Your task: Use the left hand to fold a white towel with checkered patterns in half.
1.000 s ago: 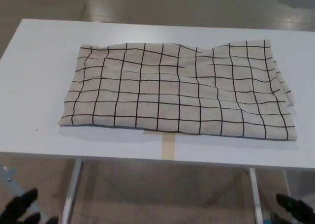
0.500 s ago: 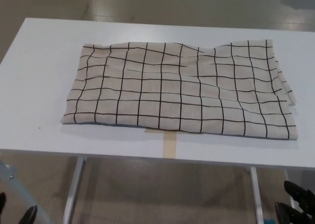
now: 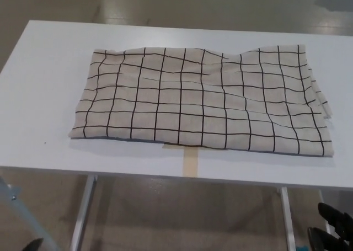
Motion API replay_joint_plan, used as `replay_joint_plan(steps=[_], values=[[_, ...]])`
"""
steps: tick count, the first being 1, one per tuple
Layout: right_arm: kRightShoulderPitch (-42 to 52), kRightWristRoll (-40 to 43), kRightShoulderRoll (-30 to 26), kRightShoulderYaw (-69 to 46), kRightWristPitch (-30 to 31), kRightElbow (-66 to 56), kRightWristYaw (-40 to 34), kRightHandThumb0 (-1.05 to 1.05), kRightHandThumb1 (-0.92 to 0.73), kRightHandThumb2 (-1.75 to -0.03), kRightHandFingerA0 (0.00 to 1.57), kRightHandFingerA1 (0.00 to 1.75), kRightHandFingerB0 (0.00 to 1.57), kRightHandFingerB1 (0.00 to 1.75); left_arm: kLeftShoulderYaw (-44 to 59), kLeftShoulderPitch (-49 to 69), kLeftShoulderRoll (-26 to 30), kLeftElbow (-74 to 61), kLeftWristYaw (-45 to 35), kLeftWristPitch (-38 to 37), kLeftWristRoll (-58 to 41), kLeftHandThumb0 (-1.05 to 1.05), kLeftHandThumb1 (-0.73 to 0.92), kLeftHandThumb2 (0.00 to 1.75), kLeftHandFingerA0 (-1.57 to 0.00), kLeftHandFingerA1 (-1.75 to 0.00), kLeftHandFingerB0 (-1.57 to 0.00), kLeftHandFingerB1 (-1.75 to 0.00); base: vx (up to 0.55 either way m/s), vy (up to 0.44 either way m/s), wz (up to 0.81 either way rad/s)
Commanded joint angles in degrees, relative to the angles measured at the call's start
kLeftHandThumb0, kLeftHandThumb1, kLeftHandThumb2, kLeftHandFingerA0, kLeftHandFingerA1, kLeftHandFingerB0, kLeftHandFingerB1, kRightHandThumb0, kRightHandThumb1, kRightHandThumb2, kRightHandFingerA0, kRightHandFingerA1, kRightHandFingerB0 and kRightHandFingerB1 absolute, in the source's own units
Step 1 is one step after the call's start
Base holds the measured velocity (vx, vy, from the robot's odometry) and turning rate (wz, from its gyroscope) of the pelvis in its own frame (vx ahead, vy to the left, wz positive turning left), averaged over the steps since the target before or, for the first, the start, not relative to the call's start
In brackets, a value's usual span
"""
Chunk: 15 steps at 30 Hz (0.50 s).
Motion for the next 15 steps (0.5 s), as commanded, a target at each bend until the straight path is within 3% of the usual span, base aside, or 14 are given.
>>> replay_joint_plan(steps=[1,4,5,7,15], values=[[0.1,0.8,0.2,-0.2,-3.4,1.0,-0.4,-0.53,-0.66,-0.61,0.45,0.39,0.40,0.36,5.0,-4.2,3.3,-16.2,4.9,-20.1,17.9,-0.49,0.34,0.66,0.00,-0.10,0.00,-0.04,0.00,0.000,0.00],[0.5,0.7,0.1,-0.3,-3.5,1.0,-0.6,-0.53,-0.66,-0.61,0.45,0.39,0.40,0.36,4.2,-10.9,6.8,-14.7,5.9,-17.7,21.5,-0.53,0.35,0.69,0.00,-0.15,0.00,-0.10,0.00,0.000,0.00],[0.7,0.6,0.1,-0.3,-3.6,0.9,-0.7,-0.53,-0.66,-0.61,0.45,0.39,0.40,0.36,2.7,-13.7,8.8,-14.3,4.8,-14.8,21.7,-0.57,0.37,0.69,0.00,-0.09,0.00,-0.06,0.00,0.000,0.00],[0.8,0.4,0.1,-0.1,-3.7,0.7,-0.9,-0.53,-0.66,-0.61,0.45,0.39,0.40,0.36,0.8,-17.0,11.1,-13.1,4.2,-11.7,23.3,-0.55,0.36,0.71,0.00,-0.18,-0.03,-0.17,0.00,0.000,0.00],[0.4,-0.1,-0.2,0.2,-4.1,1.0,-0.9,-0.53,-0.66,-0.61,0.45,0.39,0.40,0.36,-7.9,-30.5,17.6,-0.6,7.0,-7.4,33.2,-0.54,0.36,0.70,-0.05,-0.21,-0.08,-0.26,0.00,0.000,0.00]])
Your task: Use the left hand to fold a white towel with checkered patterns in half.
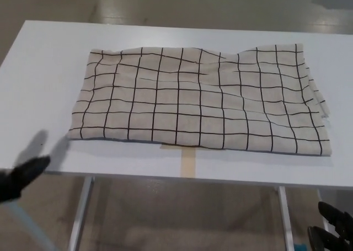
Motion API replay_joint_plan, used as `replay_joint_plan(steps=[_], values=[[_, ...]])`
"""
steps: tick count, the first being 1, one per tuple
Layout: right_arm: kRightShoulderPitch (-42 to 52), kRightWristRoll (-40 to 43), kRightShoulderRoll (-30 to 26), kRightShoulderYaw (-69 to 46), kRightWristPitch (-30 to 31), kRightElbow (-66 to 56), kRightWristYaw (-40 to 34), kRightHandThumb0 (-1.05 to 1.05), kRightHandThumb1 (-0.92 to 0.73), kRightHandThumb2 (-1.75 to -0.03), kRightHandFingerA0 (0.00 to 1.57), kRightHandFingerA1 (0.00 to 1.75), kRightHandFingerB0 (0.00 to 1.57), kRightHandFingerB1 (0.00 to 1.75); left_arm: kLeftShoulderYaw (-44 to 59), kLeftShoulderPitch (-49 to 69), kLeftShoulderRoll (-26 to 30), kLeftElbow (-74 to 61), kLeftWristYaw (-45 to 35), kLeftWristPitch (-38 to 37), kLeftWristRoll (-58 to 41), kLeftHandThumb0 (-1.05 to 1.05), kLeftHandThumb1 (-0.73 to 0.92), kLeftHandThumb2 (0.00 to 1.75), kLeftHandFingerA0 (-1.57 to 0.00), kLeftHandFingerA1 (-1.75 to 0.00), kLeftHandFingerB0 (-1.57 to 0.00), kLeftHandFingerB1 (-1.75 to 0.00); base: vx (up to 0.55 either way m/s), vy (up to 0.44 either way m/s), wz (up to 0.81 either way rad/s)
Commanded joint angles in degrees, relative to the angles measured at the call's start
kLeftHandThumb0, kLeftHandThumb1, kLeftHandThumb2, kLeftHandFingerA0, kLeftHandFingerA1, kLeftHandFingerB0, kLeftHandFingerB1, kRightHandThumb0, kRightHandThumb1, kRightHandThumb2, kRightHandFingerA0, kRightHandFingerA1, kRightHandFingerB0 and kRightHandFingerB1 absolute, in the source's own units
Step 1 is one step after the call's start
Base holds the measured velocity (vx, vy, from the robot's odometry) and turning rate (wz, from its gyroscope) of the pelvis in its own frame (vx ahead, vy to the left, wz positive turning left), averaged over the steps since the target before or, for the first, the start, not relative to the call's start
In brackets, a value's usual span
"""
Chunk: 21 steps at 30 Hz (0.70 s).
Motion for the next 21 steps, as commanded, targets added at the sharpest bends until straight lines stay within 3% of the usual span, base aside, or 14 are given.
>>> replay_joint_plan(steps=[1,3,4,5,13,21], values=[[0.5,0.0,-0.2,0.2,-3.2,0.8,-0.8,-0.53,-0.66,-0.61,0.45,0.39,0.40,0.36,-8.9,-14.1,8.9,9.7,4.7,-1.3,21.9,-0.54,0.36,0.70,-0.05,-0.20,-0.08,-0.25,0.00,0.000,0.00],[0.6,-0.1,-0.2,0.2,-3.2,0.7,-0.8,-0.53,-0.66,-0.61,0.45,0.39,0.40,0.36,-11.3,-16.6,10.2,12.8,5.4,0.1,24.4,-0.53,0.36,0.71,-0.04,-0.20,-0.07,-0.25,0.00,0.000,0.00],[0.7,-0.4,-0.3,0.3,-3.3,0.6,-1.0,-0.53,-0.66,-0.61,0.45,0.39,0.41,0.36,-14.0,-19.5,11.5,16.1,5.9,1.8,27.2,-0.55,0.41,0.57,-0.04,-0.20,-0.08,-0.22,0.00,0.000,0.00],[0.7,-0.5,-0.3,0.4,-3.3,0.6,-1.2,-0.53,-0.66,-0.61,0.45,0.39,0.41,0.36,-15.5,-21.2,12.3,18.2,6.1,2.6,28.4,-0.52,0.35,0.74,0.00,-0.22,-0.05,-0.23,0.00,0.000,0.00],[0.5,-0.3,-0.5,0.2,-3.2,0.8,-0.9,-0.53,-0.66,-0.61,0.45,0.39,0.41,0.36,-27.9,-30.9,16.8,31.3,10.5,8.5,38.1,-0.55,0.37,0.74,-0.01,-0.17,-0.04,-0.19,0.00,0.000,0.00],[0.9,0.3,-0.2,-0.1,-3.3,0.8,-0.6,-0.52,-0.66,-0.60,0.46,0.39,0.41,0.36,-33.3,-32.5,15.5,38.0,13.2,10.4,36.9,-0.54,0.36,0.74,-0.01,-0.17,-0.05,-0.20,0.00,0.000,0.00]])
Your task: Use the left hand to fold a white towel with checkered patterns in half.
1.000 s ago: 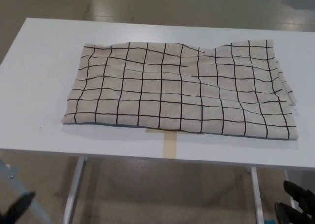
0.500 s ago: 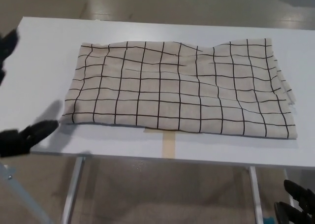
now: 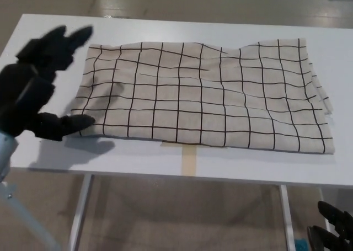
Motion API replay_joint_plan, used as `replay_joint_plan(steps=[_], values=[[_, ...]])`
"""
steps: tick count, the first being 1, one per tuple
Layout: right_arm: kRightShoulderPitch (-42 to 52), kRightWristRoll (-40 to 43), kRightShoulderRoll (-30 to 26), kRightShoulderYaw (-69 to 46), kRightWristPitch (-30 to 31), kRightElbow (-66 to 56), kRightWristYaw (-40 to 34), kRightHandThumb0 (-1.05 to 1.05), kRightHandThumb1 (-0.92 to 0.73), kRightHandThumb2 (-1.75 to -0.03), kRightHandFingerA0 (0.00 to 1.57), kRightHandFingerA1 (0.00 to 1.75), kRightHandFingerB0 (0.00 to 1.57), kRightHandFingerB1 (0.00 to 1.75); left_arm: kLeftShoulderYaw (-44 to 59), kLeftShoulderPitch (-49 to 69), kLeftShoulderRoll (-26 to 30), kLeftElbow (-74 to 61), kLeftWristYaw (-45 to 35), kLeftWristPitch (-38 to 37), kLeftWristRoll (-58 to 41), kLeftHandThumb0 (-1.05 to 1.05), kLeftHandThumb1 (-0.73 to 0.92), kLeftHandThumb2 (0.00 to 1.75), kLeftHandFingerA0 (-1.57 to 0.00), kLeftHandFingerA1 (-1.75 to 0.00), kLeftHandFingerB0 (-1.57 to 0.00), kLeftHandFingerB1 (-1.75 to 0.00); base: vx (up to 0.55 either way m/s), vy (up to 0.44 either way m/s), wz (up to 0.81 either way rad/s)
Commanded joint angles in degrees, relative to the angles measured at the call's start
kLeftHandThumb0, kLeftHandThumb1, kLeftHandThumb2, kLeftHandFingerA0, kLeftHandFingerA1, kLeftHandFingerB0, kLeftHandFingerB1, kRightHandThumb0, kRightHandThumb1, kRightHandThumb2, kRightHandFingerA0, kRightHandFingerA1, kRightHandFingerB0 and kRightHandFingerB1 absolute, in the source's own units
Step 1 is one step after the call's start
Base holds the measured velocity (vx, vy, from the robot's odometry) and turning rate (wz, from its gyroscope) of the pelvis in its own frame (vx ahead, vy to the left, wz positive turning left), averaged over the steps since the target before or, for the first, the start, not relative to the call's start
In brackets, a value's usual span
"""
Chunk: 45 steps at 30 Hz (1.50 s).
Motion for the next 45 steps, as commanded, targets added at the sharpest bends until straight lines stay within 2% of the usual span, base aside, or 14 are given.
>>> replay_joint_plan(steps=[1,19,27,34,35,39,40,45], values=[[0.9,0.6,-0.1,-0.3,-2.9,0.9,-0.6,-0.52,-0.66,-0.60,0.46,0.39,0.41,0.36,-12.3,-6.0,3.0,12.7,9.9,5.8,18.2,-0.55,0.36,0.73,-0.01,-0.16,-0.04,-0.20,0.00,0.000,0.00],[1.2,0.7,0.5,-0.3,-2.8,1.0,-1.3,-0.50,-0.66,-0.60,0.45,0.39,0.41,0.36,-20.6,-8.5,1.6,15.2,12.7,7.3,17.5,-0.53,0.36,0.73,-0.01,-0.15,-0.04,-0.19,0.00,0.000,0.00],[1.5,0.8,0.5,-0.2,-3.5,1.5,-1.2,-0.49,-0.66,-0.60,0.46,0.39,0.41,0.36,-23.9,-11.5,0.4,18.0,16.4,9.3,20.2,-0.54,0.36,0.73,-0.01,-0.15,-0.04,-0.19,0.00,0.000,0.00],[1.0,1.0,0.6,-0.4,-3.3,1.8,-1.4,-0.47,-0.68,-0.60,0.46,0.40,0.42,0.37,-26.4,-14.6,-1.5,21.9,22.7,9.7,21.7,-0.51,0.36,0.74,0.00,-0.19,-0.02,-0.22,0.00,0.000,0.00],[0.7,1.1,0.5,-0.4,-3.1,1.8,-1.4,-0.47,-0.68,-0.60,0.46,0.40,0.42,0.37,-27.1,-15.2,-1.9,22.2,23.5,10.6,22.4,-0.52,0.44,0.66,-0.05,-0.18,-0.06,-0.19,0.00,0.000,0.00],[0.7,1.1,0.5,-0.3,-3.0,1.4,-1.4,-0.47,-0.68,-0.60,0.46,0.40,0.42,0.37,-28.4,-16.3,-2.4,24.0,25.3,11.2,22.9,-0.52,0.42,0.68,-0.05,-0.19,-0.05,-0.20,0.00,0.000,0.00],[0.7,1.0,0.6,-0.3,-3.0,1.3,-1.4,-0.47,-0.68,-0.60,0.46,0.40,0.42,0.37,-29.1,-16.8,-2.8,25.3,26.8,11.4,23.3,-0.48,0.33,0.73,0.00,-0.27,-0.05,-0.29,0.00,0.000,0.00],[1.1,0.9,0.8,-0.2,-3.6,1.4,-1.7,-0.48,-0.66,-0.61,0.46,0.40,0.42,0.37,-32.0,-18.9,-5.0,30.7,30.4,13.8,24.8,-0.47,0.34,0.73,-0.01,-0.32,-0.04,-0.33,0.00,0.000,0.00]])
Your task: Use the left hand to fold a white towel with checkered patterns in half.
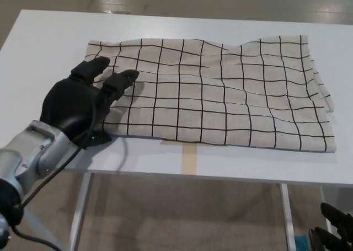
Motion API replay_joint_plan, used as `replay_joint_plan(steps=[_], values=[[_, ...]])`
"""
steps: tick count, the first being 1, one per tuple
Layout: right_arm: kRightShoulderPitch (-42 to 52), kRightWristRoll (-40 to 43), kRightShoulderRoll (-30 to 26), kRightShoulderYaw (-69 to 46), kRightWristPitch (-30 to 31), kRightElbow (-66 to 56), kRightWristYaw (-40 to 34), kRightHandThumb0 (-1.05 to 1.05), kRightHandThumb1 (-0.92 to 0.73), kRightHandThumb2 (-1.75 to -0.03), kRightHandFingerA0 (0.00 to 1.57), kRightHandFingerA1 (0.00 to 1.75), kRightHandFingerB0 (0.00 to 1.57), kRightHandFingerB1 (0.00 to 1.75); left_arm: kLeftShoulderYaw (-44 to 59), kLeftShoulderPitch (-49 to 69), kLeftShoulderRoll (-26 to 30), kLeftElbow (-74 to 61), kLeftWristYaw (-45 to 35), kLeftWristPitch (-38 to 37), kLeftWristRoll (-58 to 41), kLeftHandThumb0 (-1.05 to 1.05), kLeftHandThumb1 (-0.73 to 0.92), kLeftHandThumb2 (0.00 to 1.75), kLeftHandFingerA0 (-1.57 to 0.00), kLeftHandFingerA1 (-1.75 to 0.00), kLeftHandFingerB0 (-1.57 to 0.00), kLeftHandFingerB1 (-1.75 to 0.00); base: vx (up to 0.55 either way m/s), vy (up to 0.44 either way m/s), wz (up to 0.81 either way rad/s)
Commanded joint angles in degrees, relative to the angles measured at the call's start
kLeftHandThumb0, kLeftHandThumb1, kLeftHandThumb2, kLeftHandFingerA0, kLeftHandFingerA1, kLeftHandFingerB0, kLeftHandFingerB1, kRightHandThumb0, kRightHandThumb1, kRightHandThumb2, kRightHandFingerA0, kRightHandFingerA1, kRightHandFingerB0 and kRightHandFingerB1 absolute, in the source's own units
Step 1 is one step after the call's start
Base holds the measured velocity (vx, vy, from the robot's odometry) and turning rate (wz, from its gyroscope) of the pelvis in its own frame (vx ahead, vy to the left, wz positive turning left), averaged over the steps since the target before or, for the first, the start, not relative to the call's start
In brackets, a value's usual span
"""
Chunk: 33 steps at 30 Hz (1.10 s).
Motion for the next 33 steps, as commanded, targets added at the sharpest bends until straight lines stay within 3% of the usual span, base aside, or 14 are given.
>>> replay_joint_plan(steps=[1,2,3,7,8,11,12,16,17,19,23,33], values=[[0.7,0.6,0.5,0.0,-1.1,0.0,-0.7,-0.48,-0.66,-0.61,0.46,0.40,0.42,0.37,-2.8,-2.1,-2.1,4.7,6.4,3.0,3.0,-0.47,0.34,0.73,-0.01,-0.32,-0.04,-0.33,0.00,0.000,0.00],[0.6,0.9,0.6,-0.2,-1.1,0.3,-0.6,-0.48,-0.66,-0.60,0.46,0.40,0.42,0.37,-3.6,-2.7,-3.0,6.2,6.8,4.0,3.3,-0.49,0.33,0.71,-0.02,-0.38,-0.01,-0.35,0.00,0.000,0.00],[0.6,1.2,0.7,-0.3,-1.2,0.4,-0.4,-0.49,-0.65,-0.60,0.46,0.39,0.42,0.37,-4.2,-3.2,-3.9,7.4,6.8,5.0,3.6,-0.29,0.34,0.88,0.00,-0.49,0.00,-0.48,0.00,0.000,0.00],[0.6,1.5,0.9,-0.5,-1.2,0.6,-0.2,-0.49,-0.65,-0.60,0.46,0.39,0.42,0.37,-5.6,-4.5,-5.1,9.8,7.4,6.2,3.6,-0.29,0.34,0.88,0.00,-0.49,0.00,-0.48,0.00,0.000,0.00],[0.7,1.6,0.9,-0.5,-1.4,0.4,0.0,-0.49,-0.66,-0.61,0.46,0.39,0.42,0.37,-5.9,-5.2,-6.3,11.1,6.8,7.0,3.2,-0.44,0.50,0.56,-0.35,-0.34,-0.30,-0.31,0.00,0.000,0.00],[0.9,1.6,1.1,-0.4,-1.5,0.2,0.0,-0.50,-0.66,-0.61,0.46,0.39,0.42,0.37,-6.3,-6.6,-8.3,13.2,5.4,8.9,2.7,-0.43,0.49,0.55,-0.44,-0.35,-0.41,-0.34,0.00,0.000,0.00],[1.0,1.7,1.2,-0.4,-1.4,-0.2,0.1,-0.50,-0.66,-0.61,0.46,0.39,0.42,0.37,-7.5,-7.8,-10.0,14.6,2.9,12.7,3.5,-0.37,0.56,0.57,-0.82,-1.10,-0.82,-1.07,0.00,0.000,0.00],[1.1,1.7,1.3,-0.4,-1.3,-0.5,0.1,-0.50,-0.66,-0.61,0.46,0.39,0.42,0.37,-8.5,-8.7,-11.0,15.9,2.1,14.5,3.5,-0.37,0.56,0.57,-0.82,-1.10,-0.82,-1.07,0.00,0.000,0.00],[1.1,1.8,1.2,-0.5,-1.1,-0.6,0.1,-0.50,-0.66,-0.60,0.46,0.39,0.42,0.36,-8.2,-8.8,-12.0,16.2,1.2,16.2,2.7,-0.26,0.61,0.53,-0.72,-1.75,-0.57,-1.75,0.00,0.000,0.00],[0.8,1.9,0.9,-0.6,-0.7,-0.7,0.1,-0.49,-0.66,-0.60,0.46,0.39,0.42,0.36,-7.4,-9.0,-13.4,16.4,-0.8,18.6,1.3,-0.21,0.63,0.52,-0.67,-1.75,-0.49,-1.73,0.00,0.000,0.00],[0.5,1.7,0.9,-0.5,-0.6,-1.0,-0.1,-0.48,-0.69,-0.60,0.47,0.41,0.43,0.37,-7.0,-9.5,-13.1,16.2,-1.9,18.5,0.5,-0.15,0.64,0.54,-0.72,-1.75,-0.49,-1.75,0.00,0.000,0.00],[1.1,1.6,1.0,-0.6,-1.0,-0.5,-0.4,-0.48,-0.68,-0.61,0.48,0.42,0.46,0.38,-6.3,-9.7,-9.3,14.5,0.9,15.1,-0.3,-0.18,0.64,0.57,-0.75,-1.75,-0.56,-1.71,0.00,0.000,0.00]])
